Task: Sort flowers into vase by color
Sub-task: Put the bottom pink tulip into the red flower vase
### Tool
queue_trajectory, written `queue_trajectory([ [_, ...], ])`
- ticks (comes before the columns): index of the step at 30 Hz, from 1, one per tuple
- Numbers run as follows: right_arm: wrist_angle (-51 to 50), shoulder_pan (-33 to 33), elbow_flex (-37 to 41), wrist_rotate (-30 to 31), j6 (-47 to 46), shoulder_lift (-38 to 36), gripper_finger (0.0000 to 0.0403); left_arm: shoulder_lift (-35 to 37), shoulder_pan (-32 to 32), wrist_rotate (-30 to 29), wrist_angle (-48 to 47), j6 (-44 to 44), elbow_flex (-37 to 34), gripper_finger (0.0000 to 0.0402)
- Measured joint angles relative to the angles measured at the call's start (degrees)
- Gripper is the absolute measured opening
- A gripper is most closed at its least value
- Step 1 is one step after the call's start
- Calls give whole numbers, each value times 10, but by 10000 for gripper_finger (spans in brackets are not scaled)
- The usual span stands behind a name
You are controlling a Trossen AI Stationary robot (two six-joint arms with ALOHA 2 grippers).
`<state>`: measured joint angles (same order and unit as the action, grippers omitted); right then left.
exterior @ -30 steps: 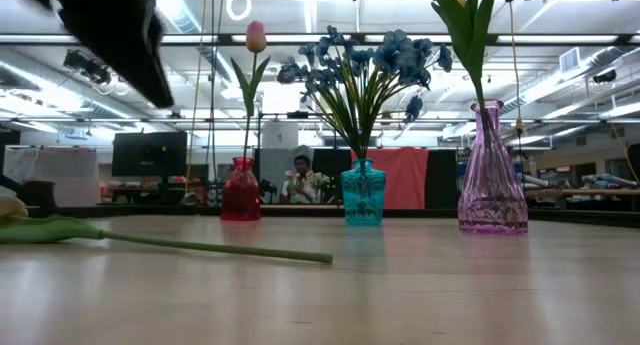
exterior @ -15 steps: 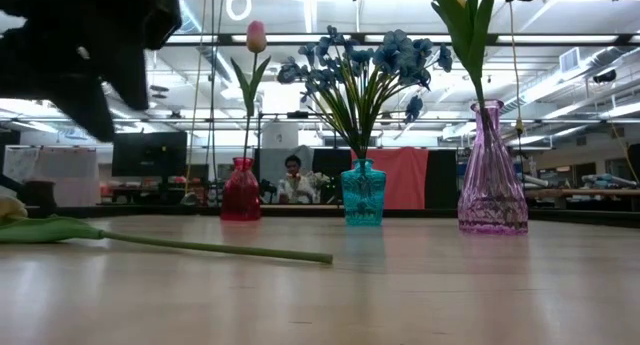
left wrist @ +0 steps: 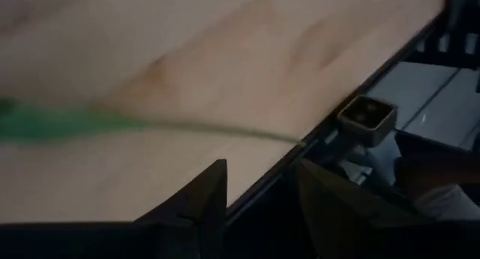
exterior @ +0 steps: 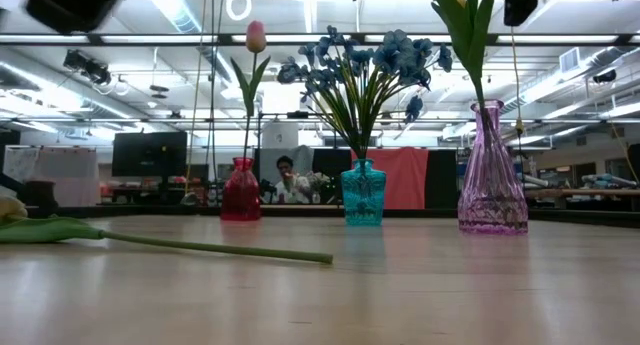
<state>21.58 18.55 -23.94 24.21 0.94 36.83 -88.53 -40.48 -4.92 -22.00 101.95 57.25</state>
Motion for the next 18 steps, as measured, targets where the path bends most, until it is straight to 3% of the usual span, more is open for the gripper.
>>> queue_trajectory([
  [4,73,10,41,0,25,-14,211,0,-26,-24,-32,77,0,157],
  [10,100,14,77,0,43,-33,211,-25,-54,-30,-68,177,0,141],
  [18,149,13,77,-2,102,-35,211,-83,-57,-22,-59,203,0,131],
])
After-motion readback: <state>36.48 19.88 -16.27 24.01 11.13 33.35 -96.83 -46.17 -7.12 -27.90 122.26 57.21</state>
